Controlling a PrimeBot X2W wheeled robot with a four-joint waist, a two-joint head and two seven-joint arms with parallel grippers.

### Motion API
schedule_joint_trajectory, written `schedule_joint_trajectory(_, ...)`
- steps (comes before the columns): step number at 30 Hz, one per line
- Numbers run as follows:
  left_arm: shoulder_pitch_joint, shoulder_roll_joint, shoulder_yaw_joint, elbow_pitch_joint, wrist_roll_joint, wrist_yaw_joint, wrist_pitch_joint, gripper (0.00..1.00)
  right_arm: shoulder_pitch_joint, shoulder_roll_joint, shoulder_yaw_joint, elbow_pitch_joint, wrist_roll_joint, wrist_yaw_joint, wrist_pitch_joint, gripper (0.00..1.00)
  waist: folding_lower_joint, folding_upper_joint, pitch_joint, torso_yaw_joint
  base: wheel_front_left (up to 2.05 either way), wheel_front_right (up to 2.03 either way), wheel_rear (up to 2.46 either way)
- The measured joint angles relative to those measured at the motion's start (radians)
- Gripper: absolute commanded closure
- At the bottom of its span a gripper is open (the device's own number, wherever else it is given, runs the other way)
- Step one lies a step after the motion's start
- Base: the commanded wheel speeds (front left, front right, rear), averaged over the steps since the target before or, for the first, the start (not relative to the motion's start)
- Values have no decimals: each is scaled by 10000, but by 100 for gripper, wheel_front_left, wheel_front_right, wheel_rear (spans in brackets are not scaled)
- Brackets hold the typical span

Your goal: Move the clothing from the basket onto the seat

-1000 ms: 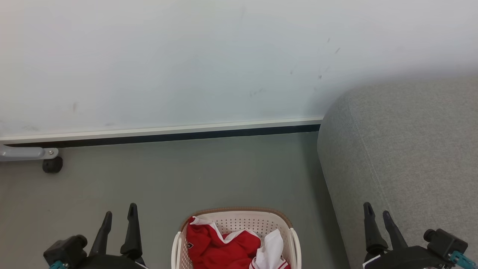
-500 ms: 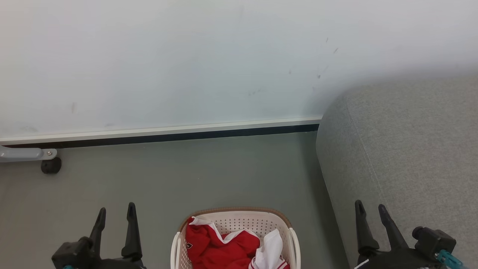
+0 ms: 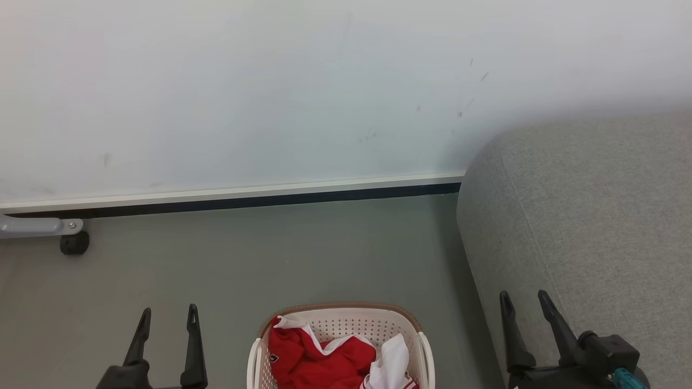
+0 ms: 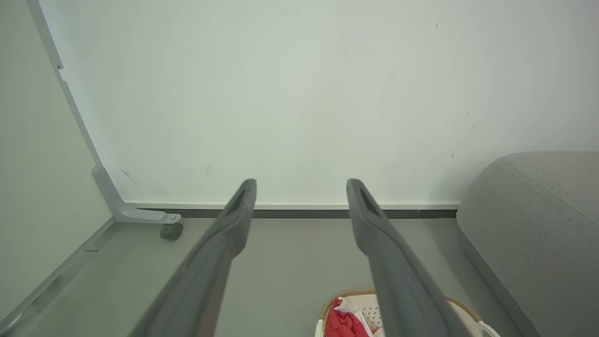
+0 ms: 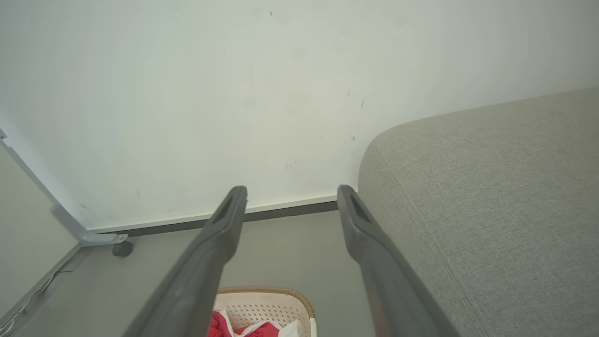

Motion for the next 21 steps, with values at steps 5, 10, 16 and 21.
schedule_joint_trajectory(5, 45, 0, 0, -13, 604, 102, -196, 0, 15, -33, 194, -59, -633, -79, -182, 0, 0, 0, -49, 13, 0, 0, 0)
schedule_joint_trajectory(10, 182, 0, -2, -46, 966, 174, -261, 0, 25, -46, 295, -88, -991, -81, -261, 0, 0, 0, -97, 40, 0, 0, 0)
schedule_joint_trajectory(16, 188, -8, 19, -38, 966, 173, -261, 0, 94, -44, 286, -90, -1005, -81, -263, 0, 0, 0, -131, 73, 0, 0, 0)
schedule_joint_trajectory(21, 196, -21, 61, -15, 965, 163, -261, 0, 112, -36, 261, -94, -1007, -81, -263, 0, 0, 0, -130, 84, 0, 0, 0)
